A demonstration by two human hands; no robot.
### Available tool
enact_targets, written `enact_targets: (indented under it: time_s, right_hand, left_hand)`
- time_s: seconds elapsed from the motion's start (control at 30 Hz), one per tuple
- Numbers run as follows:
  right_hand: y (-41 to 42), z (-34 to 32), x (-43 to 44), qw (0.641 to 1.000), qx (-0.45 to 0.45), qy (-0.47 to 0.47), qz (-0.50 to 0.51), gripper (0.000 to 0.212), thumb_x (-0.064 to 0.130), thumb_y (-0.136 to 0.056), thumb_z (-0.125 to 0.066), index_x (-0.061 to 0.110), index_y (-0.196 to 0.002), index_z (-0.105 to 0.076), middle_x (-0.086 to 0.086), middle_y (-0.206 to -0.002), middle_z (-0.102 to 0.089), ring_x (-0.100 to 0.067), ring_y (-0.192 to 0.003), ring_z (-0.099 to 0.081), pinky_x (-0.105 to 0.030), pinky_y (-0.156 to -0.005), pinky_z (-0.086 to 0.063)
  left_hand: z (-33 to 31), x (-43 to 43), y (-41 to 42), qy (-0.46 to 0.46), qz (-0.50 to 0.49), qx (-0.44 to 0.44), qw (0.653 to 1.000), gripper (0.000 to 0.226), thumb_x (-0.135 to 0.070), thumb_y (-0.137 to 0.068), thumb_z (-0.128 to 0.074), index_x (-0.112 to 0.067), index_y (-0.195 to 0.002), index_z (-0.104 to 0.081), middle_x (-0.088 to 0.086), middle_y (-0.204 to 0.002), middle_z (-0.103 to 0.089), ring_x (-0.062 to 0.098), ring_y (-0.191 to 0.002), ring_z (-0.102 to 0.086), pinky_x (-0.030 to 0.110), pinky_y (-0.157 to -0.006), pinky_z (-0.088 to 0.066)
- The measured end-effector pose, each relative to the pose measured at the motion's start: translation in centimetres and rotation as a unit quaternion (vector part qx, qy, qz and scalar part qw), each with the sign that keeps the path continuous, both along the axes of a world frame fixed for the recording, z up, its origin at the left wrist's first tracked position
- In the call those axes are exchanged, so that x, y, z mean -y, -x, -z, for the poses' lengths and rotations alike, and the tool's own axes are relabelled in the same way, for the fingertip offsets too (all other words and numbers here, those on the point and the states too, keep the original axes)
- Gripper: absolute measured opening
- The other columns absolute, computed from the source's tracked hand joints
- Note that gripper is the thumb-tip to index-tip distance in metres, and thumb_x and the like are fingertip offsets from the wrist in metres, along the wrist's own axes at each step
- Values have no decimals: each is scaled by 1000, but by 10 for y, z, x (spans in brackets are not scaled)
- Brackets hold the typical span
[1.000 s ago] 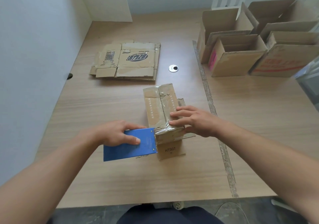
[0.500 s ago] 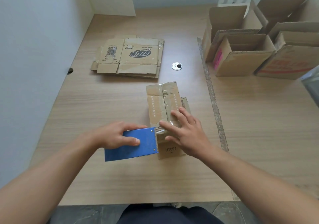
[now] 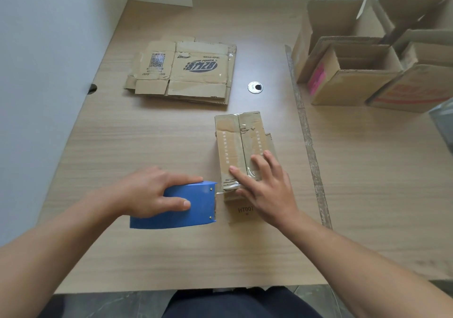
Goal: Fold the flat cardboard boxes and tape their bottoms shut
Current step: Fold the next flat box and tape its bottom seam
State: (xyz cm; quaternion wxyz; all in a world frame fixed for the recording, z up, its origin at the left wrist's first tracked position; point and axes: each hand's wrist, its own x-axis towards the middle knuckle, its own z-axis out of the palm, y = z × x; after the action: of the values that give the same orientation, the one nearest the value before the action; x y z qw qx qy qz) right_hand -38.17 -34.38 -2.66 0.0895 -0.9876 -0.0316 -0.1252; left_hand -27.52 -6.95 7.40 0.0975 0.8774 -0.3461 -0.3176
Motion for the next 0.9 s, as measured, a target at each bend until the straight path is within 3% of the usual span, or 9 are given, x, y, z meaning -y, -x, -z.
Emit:
enact_targets:
  time_s: [0.13, 0.2, 0.3, 0.5, 0.63, 0.9]
  right_hand:
    - [2, -4, -2, 999, -29, -10, 8, 43, 61, -92, -46, 49, -133, -57, -11, -135, -55, -38, -137, -40, -46, -87, -46]
    - [2, -5, -5, 999, -41, -14, 12, 44, 62, -92, -45, 49, -133, -57, -11, -136, -54, -37, -139, -39, -46, -88, -45]
    - [2, -7, -6, 998, -54, -14, 15, 45, 63, -92, -43, 50, -134, -55, -10, -138, -53, -36, -140, -36, -46, -90, -44]
    - [4, -6, -7, 998, -50, -21, 17, 45, 62, -93, -43, 49, -134, -56, -9, -138, -53, -33, -142, -32, -47, -91, -45]
    - [3, -5, -9, 999, -37, -31, 13, 46, 59, -93, -45, 43, -133, -59, -14, -135, -55, -38, -139, -33, -52, -97, -48]
    - [2, -11, -25, 994, -35, -92, 52, 46, 56, -94, -45, 34, -127, -67, -18, -126, -56, -48, -136, -35, -54, -110, -38]
  left_hand:
    - [-3, -27, -8, -23, -21, -24, 999, 49, -65, -87, -54, -68, -133, -36, -26, -97, -63, -9, -81, -54, 13, -71, -41]
    - [1, -32, -14, -37, -35, -30, 998, 50, -59, -90, -56, -67, -134, -35, -24, -106, -64, -5, -87, -55, 15, -75, -42]
    - [17, -25, -20, -53, -46, -14, 997, 53, -60, -90, -55, -62, -139, -35, -15, -126, -62, 11, -107, -56, 29, -91, -45]
    - [41, 9, -26, -66, -56, 83, 993, 56, -64, -87, -49, -60, -141, -34, -4, -111, -64, 21, -97, -53, 32, -72, -38]
    - [45, 28, -23, -56, -48, 142, 987, 59, -64, -85, -45, -58, -142, -32, -4, -116, -66, 24, -107, -59, 33, -72, -39]
    - [50, 45, 15, -49, -106, 227, 967, 49, -59, -90, -40, -52, -138, -30, -2, -99, -68, 29, -91, -64, 32, -60, -36]
